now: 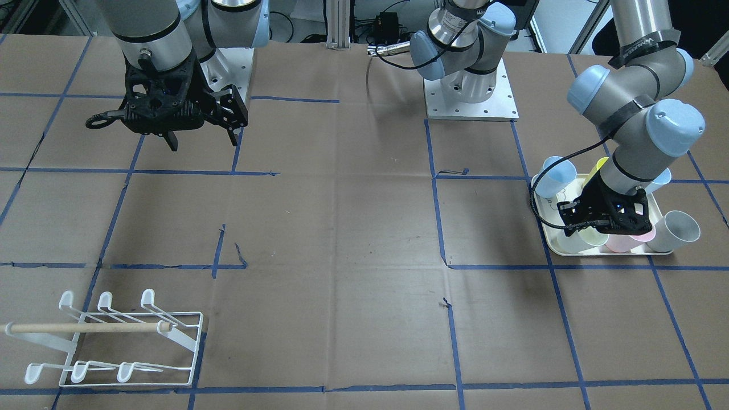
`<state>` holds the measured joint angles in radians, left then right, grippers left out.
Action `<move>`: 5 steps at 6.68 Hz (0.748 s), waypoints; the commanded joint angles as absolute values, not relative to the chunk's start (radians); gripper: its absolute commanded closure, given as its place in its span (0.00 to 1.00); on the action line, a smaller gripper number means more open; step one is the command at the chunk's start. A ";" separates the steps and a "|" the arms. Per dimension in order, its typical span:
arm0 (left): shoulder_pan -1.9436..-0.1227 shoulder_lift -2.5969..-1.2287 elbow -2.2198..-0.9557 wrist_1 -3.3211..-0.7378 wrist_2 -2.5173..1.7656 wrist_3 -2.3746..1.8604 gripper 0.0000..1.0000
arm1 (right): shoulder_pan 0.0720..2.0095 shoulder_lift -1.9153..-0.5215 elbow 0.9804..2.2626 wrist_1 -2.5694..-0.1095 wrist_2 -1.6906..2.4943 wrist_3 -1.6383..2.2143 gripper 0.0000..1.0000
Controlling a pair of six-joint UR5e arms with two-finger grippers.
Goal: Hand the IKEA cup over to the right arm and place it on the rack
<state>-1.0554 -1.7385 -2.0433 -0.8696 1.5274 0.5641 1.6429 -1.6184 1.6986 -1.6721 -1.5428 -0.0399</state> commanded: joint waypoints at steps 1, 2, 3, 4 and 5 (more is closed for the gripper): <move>-1.055 -1.700 -1.964 -0.983 1.525 0.555 1.00 | 1.643 -1.618 1.698 -1.674 -1.540 -0.037 0.00; -1.060 -1.695 -1.857 -1.128 1.517 0.525 1.00 | 1.641 -1.621 1.698 -1.690 -1.533 0.006 0.00; -1.063 -1.698 -1.738 -1.249 1.494 0.519 1.00 | 1.643 -1.620 1.701 -1.769 -1.475 0.067 0.00; -1.063 -1.701 -1.632 -1.344 1.412 0.520 1.00 | 1.643 -1.615 1.712 -1.846 -1.395 0.102 0.00; -1.078 -1.712 -1.556 -1.357 1.366 0.525 1.00 | 1.643 -1.605 1.730 -1.956 -1.318 0.151 0.00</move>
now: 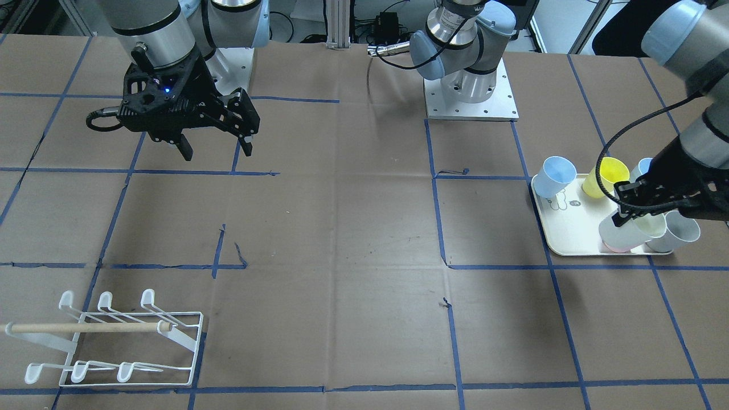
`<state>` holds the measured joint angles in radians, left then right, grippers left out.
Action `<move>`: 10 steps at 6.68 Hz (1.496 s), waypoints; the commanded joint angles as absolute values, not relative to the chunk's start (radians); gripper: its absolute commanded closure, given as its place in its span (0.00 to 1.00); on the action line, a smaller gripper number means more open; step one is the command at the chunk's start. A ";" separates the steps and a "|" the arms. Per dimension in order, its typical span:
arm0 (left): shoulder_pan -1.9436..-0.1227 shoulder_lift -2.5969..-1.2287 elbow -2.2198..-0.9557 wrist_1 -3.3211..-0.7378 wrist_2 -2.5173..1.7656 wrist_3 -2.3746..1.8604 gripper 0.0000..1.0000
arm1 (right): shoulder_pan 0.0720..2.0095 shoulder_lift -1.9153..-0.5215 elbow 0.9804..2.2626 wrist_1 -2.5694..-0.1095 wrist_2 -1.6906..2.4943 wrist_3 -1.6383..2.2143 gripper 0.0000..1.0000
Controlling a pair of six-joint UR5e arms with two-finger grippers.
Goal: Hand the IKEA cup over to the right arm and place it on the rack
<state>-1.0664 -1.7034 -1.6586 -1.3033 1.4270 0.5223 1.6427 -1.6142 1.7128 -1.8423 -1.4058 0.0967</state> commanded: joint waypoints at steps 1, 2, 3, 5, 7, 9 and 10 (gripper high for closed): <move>-1.127 -1.710 -1.527 -1.355 1.342 0.526 1.00 | 1.644 -1.603 1.752 -2.032 -1.298 0.248 0.00; -1.167 -1.710 -1.525 -1.339 1.333 0.517 1.00 | 1.644 -1.601 1.773 -2.134 -1.240 0.346 0.00; -1.187 -1.707 -1.541 -1.301 1.225 0.518 1.00 | 1.646 -1.592 1.808 -2.257 -1.188 0.413 0.00; -1.244 -1.700 -1.647 -1.063 1.030 0.523 1.00 | 1.647 -1.563 1.920 -2.572 -1.094 0.594 0.00; -1.310 -1.709 -1.800 -0.712 0.889 0.523 1.00 | 1.647 -1.505 2.030 -2.951 -0.999 0.859 0.00; -1.339 -1.712 -1.999 -0.327 0.717 0.519 1.00 | 1.649 -1.384 2.089 -3.356 -0.989 1.083 0.00; -1.342 -1.710 -2.081 -0.207 0.662 0.517 1.00 | 1.648 -1.323 2.106 -3.534 -0.991 1.173 0.00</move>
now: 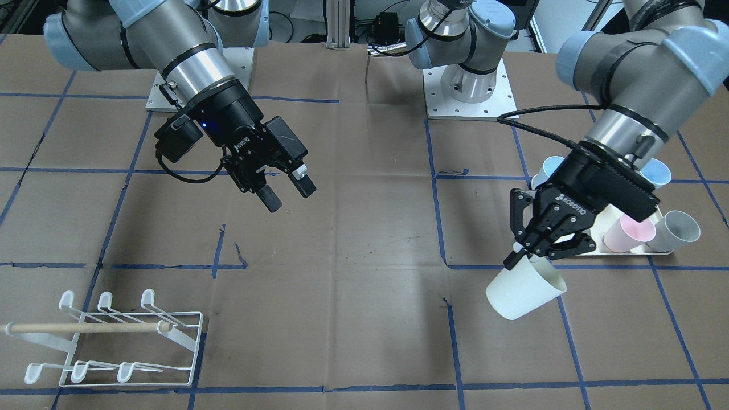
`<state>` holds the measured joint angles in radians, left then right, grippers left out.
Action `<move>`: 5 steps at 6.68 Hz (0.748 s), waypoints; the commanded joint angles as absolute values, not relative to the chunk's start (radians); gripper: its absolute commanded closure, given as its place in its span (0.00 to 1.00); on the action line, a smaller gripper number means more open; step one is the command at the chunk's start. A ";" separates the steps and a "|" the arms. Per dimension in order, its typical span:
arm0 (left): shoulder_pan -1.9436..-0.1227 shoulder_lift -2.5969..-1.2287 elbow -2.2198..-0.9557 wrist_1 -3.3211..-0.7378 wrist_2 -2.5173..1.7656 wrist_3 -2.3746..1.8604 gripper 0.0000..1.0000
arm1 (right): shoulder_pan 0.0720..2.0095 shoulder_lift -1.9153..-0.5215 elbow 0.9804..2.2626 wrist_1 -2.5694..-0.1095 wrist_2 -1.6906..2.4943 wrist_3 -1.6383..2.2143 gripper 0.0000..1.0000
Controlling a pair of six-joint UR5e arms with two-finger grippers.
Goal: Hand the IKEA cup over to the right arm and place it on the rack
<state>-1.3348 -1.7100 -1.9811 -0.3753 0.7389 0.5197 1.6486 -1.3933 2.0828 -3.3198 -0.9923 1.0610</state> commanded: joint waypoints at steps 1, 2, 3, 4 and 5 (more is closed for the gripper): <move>-1.344 -1.710 -2.109 -0.114 0.569 0.518 1.00 | 1.644 -1.281 2.108 -3.636 -0.992 1.265 0.00; -1.350 -1.710 -2.120 -0.065 0.514 0.518 1.00 | 1.641 -1.267 2.106 -3.661 -0.991 1.300 0.00; -1.376 -1.715 -2.159 0.027 0.503 0.515 1.00 | 1.640 -1.263 2.108 -3.663 -0.992 1.301 0.00; -1.400 -1.715 -2.190 0.072 0.505 0.509 1.00 | 1.640 -1.243 2.108 -3.656 -1.000 1.304 0.00; -1.402 -1.730 -2.195 0.118 0.499 0.508 1.00 | 1.641 -1.218 2.097 -3.645 -1.015 1.301 0.00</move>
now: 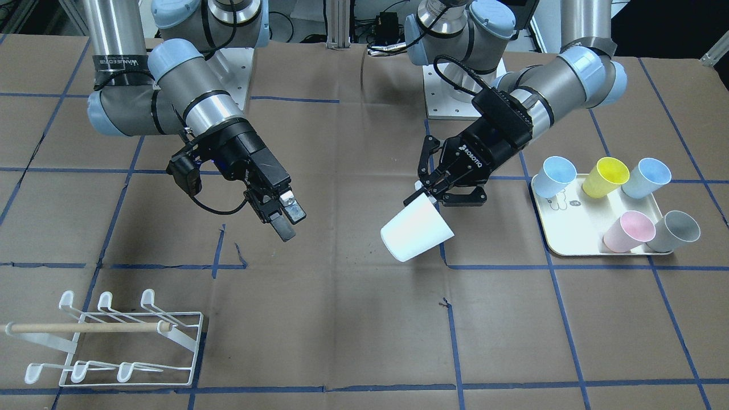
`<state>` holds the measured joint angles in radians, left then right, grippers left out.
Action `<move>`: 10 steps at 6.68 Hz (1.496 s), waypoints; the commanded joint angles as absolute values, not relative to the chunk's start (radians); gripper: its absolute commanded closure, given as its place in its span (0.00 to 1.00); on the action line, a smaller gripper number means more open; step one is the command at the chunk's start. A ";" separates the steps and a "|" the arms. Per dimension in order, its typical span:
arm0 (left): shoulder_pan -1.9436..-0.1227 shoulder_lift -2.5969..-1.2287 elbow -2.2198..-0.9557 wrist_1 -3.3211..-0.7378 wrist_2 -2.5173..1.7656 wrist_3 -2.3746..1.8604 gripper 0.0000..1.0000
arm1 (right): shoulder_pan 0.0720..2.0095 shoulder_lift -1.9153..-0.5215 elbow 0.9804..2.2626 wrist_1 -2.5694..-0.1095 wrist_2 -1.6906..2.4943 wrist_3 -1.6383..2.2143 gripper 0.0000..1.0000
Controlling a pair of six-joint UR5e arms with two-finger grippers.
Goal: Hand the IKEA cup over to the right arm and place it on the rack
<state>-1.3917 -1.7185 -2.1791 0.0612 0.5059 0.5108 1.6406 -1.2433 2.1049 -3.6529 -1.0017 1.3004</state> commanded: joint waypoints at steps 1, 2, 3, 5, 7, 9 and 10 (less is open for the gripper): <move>-1.414 -1.802 -2.194 0.214 0.499 0.497 1.00 | 1.654 -1.186 2.086 -3.648 -1.017 1.302 0.01; -1.439 -1.878 -2.181 0.394 0.511 0.331 1.00 | 1.660 -1.186 2.094 -3.648 -1.031 1.301 0.00; -1.453 -1.906 -2.166 0.543 0.518 0.166 1.00 | 1.672 -1.184 2.080 -3.649 -1.025 1.348 0.00; -1.486 -1.927 -2.166 0.557 0.534 0.137 1.00 | 1.710 -1.183 2.069 -3.675 -1.028 1.637 0.01; -1.531 -1.933 -2.164 0.557 0.589 0.135 1.00 | 1.720 -1.186 2.069 -3.711 -1.108 1.817 0.01; -1.531 -1.931 -2.164 0.558 0.589 0.133 1.00 | 1.736 -1.177 2.069 -3.724 -1.149 1.824 0.01; -1.531 -1.931 -2.164 0.558 0.589 0.133 1.00 | 1.740 -1.177 2.069 -3.725 -1.149 1.824 0.01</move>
<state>-1.5301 -1.9313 -2.1645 0.5579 0.5884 0.1337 1.7351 -1.1784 2.0694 -3.7223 -1.1426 1.8200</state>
